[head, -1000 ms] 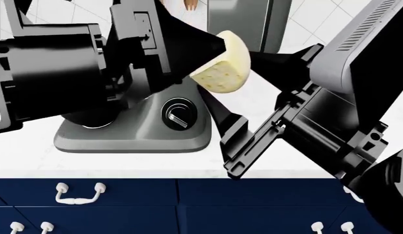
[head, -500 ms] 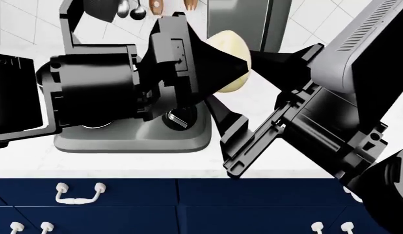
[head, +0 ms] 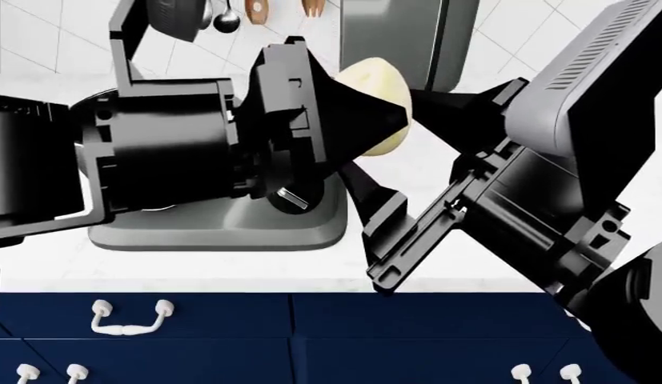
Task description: Place the cheese in the stand mixer bowl.
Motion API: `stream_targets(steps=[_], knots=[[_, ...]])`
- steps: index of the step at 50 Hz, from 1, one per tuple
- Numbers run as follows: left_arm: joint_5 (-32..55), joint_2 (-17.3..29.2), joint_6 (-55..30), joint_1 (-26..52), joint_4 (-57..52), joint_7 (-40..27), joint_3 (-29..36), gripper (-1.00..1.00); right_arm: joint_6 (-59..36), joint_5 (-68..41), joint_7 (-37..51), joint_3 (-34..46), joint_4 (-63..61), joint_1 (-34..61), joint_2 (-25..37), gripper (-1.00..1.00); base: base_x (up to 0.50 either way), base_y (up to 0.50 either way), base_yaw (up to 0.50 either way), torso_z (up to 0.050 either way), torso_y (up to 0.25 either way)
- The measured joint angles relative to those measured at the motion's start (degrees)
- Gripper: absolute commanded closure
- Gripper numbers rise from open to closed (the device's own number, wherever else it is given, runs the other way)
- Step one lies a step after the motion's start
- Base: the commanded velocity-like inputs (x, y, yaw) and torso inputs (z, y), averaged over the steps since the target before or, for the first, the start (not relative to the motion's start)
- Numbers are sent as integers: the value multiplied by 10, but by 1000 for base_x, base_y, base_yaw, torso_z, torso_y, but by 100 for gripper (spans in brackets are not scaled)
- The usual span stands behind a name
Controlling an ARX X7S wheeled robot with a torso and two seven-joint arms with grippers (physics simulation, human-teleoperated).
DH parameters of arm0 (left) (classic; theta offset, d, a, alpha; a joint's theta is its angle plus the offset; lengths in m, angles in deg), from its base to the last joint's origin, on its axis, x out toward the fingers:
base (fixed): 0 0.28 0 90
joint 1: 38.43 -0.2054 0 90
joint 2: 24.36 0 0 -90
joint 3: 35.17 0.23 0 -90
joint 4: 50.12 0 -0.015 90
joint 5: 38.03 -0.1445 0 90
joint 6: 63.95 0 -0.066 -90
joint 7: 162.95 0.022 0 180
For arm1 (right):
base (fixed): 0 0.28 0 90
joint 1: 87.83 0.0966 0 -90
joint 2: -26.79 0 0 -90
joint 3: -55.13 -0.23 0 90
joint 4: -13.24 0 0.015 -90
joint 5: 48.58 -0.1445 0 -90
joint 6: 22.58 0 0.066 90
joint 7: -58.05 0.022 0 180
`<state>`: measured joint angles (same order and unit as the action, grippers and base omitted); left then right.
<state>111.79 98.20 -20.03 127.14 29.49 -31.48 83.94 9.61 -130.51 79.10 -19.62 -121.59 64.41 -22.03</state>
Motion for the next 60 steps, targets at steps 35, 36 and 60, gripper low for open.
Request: stream_targets(steps=[35,36,60], knots=[[-13,87,40,49,-63,-63,-62,100,25,-17,-56,-42,-19,-34,58,-100,0,0,0,0,0],[-11,91,42,51,-66,-66,-64,100,28,-19,-59,-47,-21,-38,63,-100,0,0,0,0,0],[-27,169,11,151,-38,-166,-42,100,70,-66,-63,-113,-13,-76,117,-100,0,0,0,0,0]])
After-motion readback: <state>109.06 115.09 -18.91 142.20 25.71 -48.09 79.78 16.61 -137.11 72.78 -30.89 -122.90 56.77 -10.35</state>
